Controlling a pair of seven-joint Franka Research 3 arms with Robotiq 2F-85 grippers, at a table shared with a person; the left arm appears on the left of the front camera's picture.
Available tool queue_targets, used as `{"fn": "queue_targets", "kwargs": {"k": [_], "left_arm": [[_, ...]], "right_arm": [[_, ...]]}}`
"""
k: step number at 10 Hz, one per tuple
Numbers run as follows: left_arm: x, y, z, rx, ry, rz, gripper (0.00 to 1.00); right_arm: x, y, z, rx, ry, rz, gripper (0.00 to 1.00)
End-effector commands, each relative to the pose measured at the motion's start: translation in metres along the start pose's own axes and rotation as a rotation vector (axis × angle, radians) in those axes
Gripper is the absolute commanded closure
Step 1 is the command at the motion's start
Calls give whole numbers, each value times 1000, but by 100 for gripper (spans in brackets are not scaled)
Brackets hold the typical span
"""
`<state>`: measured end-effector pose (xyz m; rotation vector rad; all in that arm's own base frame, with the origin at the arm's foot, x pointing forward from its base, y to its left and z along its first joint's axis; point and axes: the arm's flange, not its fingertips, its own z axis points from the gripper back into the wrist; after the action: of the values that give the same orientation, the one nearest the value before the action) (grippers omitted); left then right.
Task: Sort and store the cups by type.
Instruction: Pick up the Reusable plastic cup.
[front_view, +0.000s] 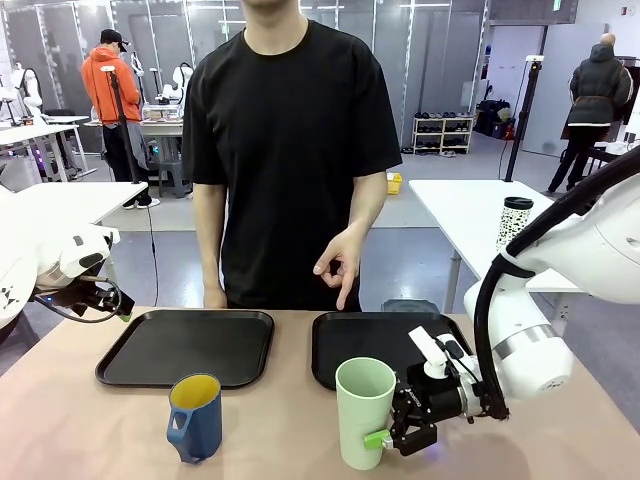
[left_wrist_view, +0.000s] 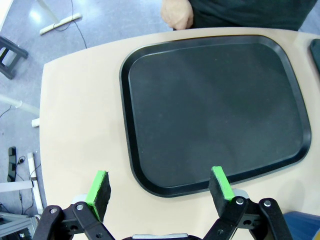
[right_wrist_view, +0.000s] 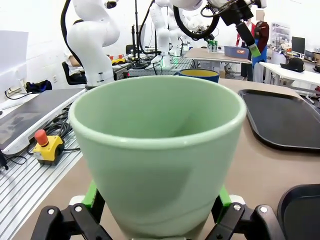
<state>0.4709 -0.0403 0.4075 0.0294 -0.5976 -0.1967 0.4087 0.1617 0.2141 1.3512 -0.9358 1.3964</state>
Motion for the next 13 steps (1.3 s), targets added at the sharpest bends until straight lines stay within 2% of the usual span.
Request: {"fn": "queue_targets", "kwargs": {"k": [1,3,4,5,6,7,8,10,13], "left_arm": [[0,1,0,-1,-2,-3,0],[0,1,0,-1,-2,-3,0],[0,1,0,-1,-2,-3,0],[0,1,0,-1,-2,-3,0],[0,1,0,-1,-2,-3,0],[0,1,0,-1,-2,-3,0],[0,1,0,-1,-2,-3,0],[0,1,0,-1,-2,-3,0],[0,1,0,-1,-2,-3,0]], "right_arm": [[-15,2,-8,-16,4,40,0],[-16,2,-8,-32,2,33,0],[-15,2,-7,-33,-6,44,14],[-15,2,-6,-33,-8,42,18],[-14,2,-6,-29,-7,42,33],[-14,2,-5,-25,-7,41,37],[-13,3,-3,-27,-4,43,51],[-1,2,1,-60,12,32,51],[48,3,18,-129,102,49,51]]}}
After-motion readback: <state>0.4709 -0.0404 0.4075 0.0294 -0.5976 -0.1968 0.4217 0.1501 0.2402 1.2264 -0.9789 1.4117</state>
